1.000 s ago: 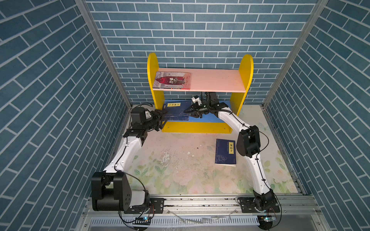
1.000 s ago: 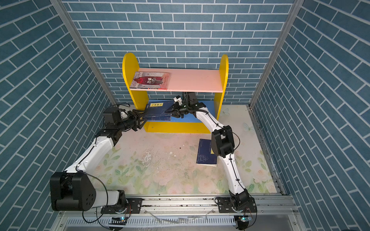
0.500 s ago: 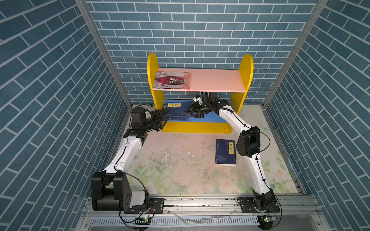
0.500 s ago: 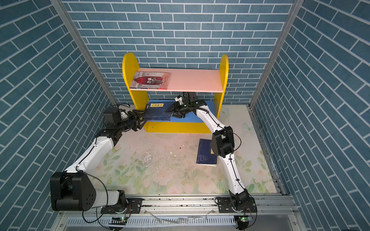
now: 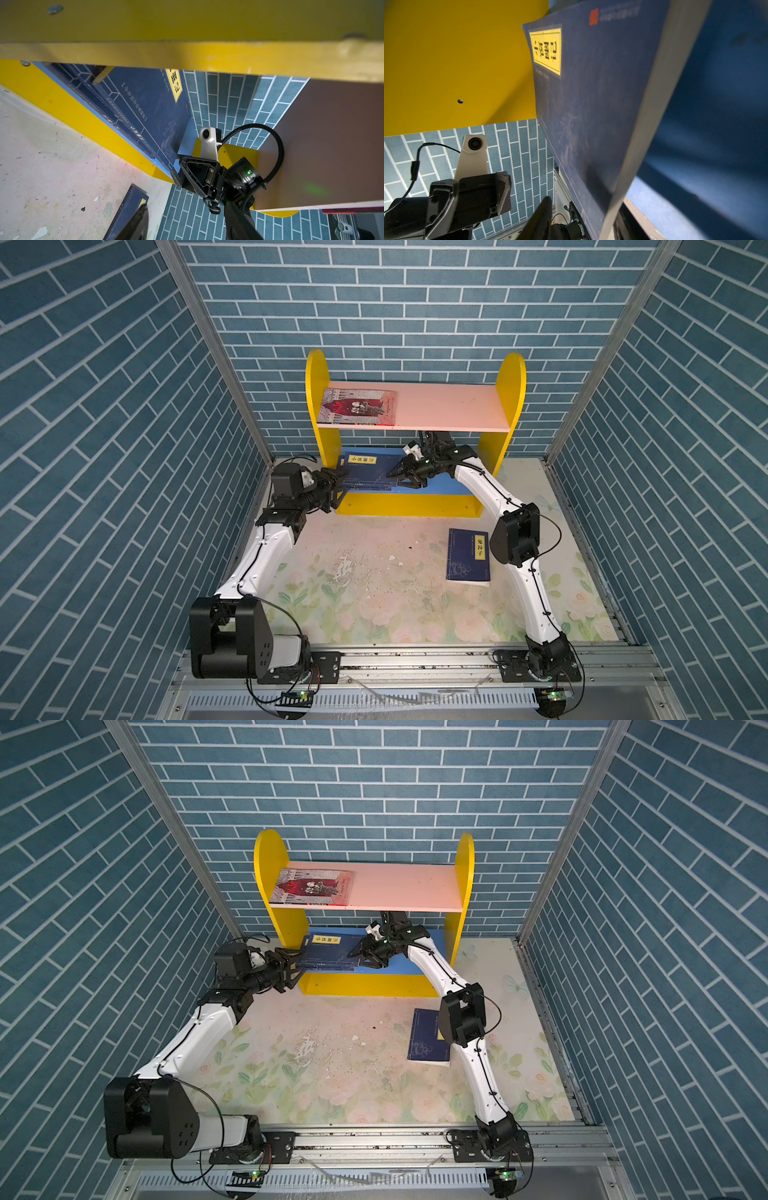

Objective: Stacking books/files
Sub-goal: Place the book on the bookshelf.

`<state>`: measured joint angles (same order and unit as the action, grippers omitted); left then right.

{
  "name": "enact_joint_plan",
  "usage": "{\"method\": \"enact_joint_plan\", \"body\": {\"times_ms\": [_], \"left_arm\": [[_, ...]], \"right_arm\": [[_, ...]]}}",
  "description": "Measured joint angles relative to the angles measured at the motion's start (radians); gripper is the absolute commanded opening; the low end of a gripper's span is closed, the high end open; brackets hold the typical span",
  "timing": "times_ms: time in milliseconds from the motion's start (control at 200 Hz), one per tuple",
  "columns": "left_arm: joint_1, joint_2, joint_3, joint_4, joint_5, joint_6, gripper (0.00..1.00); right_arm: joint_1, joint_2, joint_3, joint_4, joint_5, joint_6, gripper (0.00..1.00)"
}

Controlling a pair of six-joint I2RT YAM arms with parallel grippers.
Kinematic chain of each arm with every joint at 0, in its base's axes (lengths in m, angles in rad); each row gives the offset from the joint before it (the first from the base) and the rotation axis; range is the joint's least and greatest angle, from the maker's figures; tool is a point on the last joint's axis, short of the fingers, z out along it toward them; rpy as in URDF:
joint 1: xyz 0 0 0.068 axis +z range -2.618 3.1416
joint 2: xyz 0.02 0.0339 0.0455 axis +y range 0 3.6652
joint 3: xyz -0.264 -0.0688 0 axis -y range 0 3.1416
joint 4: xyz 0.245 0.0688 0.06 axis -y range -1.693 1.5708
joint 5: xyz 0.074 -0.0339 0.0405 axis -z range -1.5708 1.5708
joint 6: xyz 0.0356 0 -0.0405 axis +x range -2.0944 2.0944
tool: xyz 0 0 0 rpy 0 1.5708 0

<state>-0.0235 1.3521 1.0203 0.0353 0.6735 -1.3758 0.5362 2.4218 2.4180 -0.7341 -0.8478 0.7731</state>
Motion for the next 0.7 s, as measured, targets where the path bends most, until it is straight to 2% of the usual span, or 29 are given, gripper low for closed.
{"method": "enact_joint_plan", "body": {"times_ms": [400,700], "left_arm": [[0.000,0.000,-0.005,0.002,0.000,0.000,0.61],[0.000,0.000,-0.005,0.006,0.000,0.000,0.61]], "right_arm": [[-0.008,0.000,0.040,-0.055,0.077,-0.042,0.48],[-0.012,0.010,0.063,-0.051,0.089,-0.045,0.48]]}}
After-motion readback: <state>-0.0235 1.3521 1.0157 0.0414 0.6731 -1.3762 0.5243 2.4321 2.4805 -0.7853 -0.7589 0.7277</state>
